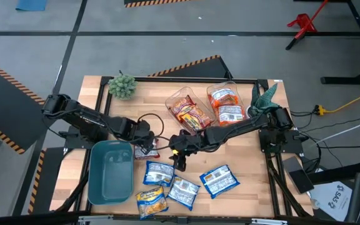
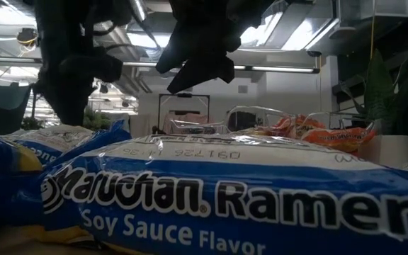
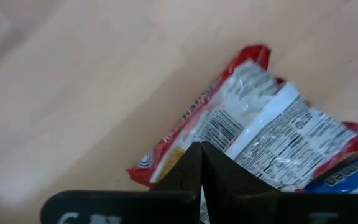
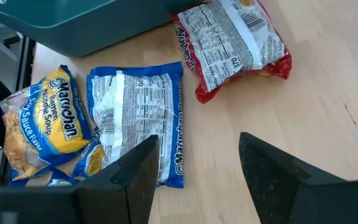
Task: Sort Maruchan noodles
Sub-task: Put the red noodle pack into the left transparent bin
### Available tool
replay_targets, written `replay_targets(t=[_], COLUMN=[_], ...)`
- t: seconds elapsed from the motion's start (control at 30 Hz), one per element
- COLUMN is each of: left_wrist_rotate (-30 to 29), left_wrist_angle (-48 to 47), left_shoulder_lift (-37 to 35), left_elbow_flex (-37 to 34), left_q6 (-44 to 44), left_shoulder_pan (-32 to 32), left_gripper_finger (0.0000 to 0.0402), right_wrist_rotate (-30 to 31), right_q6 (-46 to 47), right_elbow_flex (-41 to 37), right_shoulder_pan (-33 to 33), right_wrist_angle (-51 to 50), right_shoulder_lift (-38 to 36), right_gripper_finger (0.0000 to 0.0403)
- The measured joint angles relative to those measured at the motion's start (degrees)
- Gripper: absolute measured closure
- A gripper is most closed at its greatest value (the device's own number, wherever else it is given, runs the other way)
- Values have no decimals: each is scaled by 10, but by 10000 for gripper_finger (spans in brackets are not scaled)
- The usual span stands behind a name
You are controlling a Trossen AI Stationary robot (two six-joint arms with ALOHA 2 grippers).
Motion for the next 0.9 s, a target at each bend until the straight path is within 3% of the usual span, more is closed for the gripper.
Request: replay_targets(t=[0.27,0.67,0.9], left_wrist_rotate=[16,33,62], left_wrist_angle=[22,216,283], left_shoulder_lift=[68,97,144], left_elbow_flex=[-2,-2,2], left_q6=[16,44,77], left_shoulder_pan=[-5,7,29], left_gripper_finger=[401,401,401], right_wrist_rotate=[0,-15,57], right_q6=[11,61,58], right_elbow_flex=[0,0,0], right_shoulder_pan=[3,9,48], right_wrist_angle=[5,-15,-63], right_shoulder_lift=[0,0,0], right_gripper_finger=[198,198,198])
